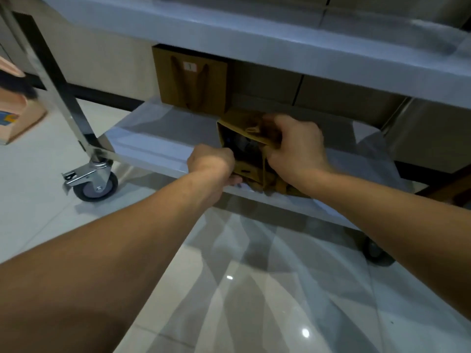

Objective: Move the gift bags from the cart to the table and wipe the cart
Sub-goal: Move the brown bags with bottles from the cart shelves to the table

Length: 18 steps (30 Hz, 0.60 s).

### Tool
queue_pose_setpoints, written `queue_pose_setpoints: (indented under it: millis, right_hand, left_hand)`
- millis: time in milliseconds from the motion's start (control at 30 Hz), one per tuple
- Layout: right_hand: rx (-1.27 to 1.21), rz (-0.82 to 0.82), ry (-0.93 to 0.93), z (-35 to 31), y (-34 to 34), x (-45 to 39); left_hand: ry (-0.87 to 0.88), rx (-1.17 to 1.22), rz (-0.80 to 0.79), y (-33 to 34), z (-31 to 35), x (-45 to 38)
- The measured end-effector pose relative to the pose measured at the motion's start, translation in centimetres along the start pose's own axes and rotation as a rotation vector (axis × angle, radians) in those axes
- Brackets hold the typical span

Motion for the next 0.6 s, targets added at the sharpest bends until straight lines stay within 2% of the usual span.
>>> queue_pose_setpoints:
  millis: [67, 133, 200, 300, 467, 600]
  right_hand:
    - [-0.126, 0.146, -0.143, -2.3, -0.5, 1.6]
    - [-0.213, 0.211, -0.21, -4.0, -0.4, 4.1]
    - [-0.31, 0.146, -0.155, -4.9, 0.1, 6.6]
    - [-0.474, -0.023, 0.022, -5.9, 0.2, 10.1]
    - [-0.429, -0.046, 0.14, -11.0, -7.8, 10.4]
    - [-0.431, -0.257, 0.298, -15.8, -11.7, 7.8]
  left_hand:
    - [0.022, 0.034, 0.0, -0.2, -0.5, 0.7]
    - [0.05, 0.039, 0.022, -0.9, -1.5, 2.2]
    - [0.05, 0.051, 0.058, -2.0, -2.6, 3.9]
    - [-0.058, 0.049, 0.081, -4.8, -3.9, 7.2]
    - [-0.292, -0.111, 0.078, -11.7, -1.3, 14.4]
    - [-0.562, -0.259, 0.006, -19.0, 1.5, 20.3]
Point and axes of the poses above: each hand's wrist, its own x-axis away from the middle knuckle, its own y-axis out of the palm, z = x × y, the point moved 10 cm from there along -x, towards the middle knuckle, and after that the axes turned 1 degree about x, right-handed, at the moved point
